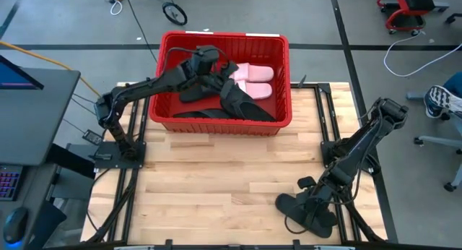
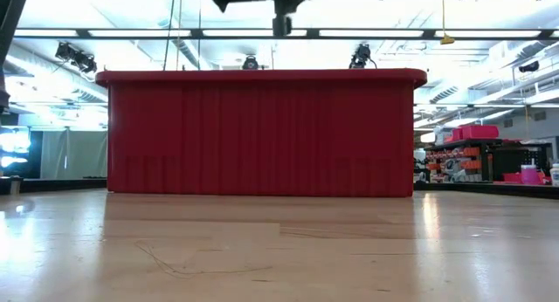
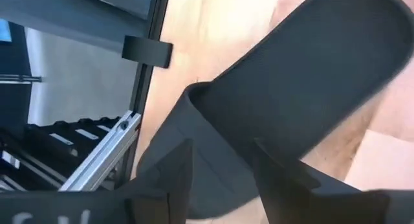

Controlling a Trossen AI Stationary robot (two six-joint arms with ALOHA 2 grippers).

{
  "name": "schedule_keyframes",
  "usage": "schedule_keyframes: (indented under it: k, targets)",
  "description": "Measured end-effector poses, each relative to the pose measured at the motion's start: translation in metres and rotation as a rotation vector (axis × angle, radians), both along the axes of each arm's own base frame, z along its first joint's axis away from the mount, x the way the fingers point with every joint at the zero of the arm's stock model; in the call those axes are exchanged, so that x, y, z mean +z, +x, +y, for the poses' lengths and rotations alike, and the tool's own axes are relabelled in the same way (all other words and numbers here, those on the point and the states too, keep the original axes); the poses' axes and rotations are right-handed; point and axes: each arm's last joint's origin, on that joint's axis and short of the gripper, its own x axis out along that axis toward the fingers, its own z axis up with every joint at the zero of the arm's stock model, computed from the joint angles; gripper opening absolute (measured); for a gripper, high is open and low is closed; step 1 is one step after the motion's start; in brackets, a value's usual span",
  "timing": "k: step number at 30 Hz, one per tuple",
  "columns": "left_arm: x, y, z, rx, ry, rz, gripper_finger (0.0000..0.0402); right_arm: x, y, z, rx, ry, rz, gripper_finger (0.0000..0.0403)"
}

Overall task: Pick and place slides into bin
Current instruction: Put the black slide into the red bin

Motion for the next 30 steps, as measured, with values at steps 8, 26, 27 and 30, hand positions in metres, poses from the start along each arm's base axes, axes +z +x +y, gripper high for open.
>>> schedule_keyframes:
  k: [8,26,27,30]
  targets:
    - [0.007,0.015,-0.038,-0.098,0.028,-0.071,0.0172,-0.023,-0.007,-0.006,0.048,0.013,0.031,0.0162]
    - [0.006,0.022,-0.063,-0.097,0.017,-0.058,0.0172,-0.026,-0.011,0.001,0.181,0.254,0.133,0.0053]
    - [0.006,0.022,-0.062,-0.085,0.019,-0.058,0.0173,-0.026,-0.011,0.002,0.185,0.267,0.134,0.0040]
    - [0.006,0.023,-0.062,-0.049,0.009,-0.050,0.0173,-0.025,-0.011,0.004,0.152,0.287,0.158,0.0012]
